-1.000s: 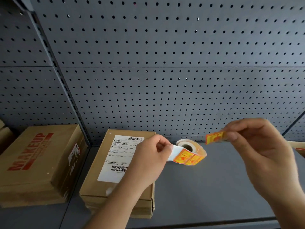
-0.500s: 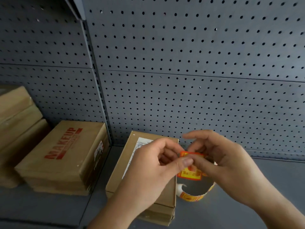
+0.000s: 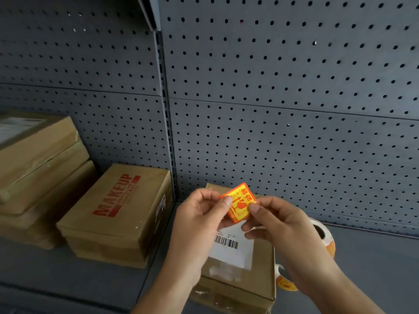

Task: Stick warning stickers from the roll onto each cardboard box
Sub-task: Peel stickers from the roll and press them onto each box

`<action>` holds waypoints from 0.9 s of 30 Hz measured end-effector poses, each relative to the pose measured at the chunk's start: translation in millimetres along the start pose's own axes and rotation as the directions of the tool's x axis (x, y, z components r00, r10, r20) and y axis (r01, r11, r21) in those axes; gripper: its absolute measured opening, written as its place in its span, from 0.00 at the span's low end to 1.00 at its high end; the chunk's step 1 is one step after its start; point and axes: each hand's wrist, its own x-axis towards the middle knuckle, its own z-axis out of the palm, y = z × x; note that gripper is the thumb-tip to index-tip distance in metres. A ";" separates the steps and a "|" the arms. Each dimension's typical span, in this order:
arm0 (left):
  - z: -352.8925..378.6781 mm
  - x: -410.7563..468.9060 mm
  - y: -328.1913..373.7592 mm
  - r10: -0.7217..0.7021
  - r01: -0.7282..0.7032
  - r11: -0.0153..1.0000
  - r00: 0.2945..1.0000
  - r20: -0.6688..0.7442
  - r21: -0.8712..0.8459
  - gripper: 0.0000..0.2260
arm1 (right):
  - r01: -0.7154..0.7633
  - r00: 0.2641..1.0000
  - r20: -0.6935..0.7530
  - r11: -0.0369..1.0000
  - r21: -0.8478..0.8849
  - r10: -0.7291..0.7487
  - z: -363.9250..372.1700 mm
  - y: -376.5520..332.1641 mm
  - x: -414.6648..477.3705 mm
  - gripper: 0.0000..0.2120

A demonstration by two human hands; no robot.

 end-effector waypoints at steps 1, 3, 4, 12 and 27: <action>-4.1 4.7 -2.4 0.015 -0.015 0.997 1.000 -0.001 0.073 0.04 | -0.004 1.000 -0.010 1.000 -0.018 0.003 1.7 0.6 5.2 0.08; -12.1 15.1 -7.0 0.063 -0.061 0.966 0.998 0.002 0.250 0.04 | -0.022 1.000 -0.019 0.998 -0.055 0.021 5.6 3.3 17.2 0.08; -15.1 20.5 -8.5 0.085 -0.083 0.944 0.996 0.007 0.320 0.05 | -0.027 0.999 -0.026 0.996 -0.087 0.025 7.5 5.2 24.2 0.08; -30.1 76.7 -13.4 0.075 -0.096 0.806 0.995 0.060 0.585 0.06 | 0.047 0.996 -0.049 0.920 -0.389 -0.072 17.5 15.1 82.5 0.02; -37.0 110.0 -36.1 0.111 -0.110 0.617 0.993 0.052 0.779 0.08 | 0.083 0.996 0.021 0.756 -0.650 -0.091 37.0 28.9 123.3 0.03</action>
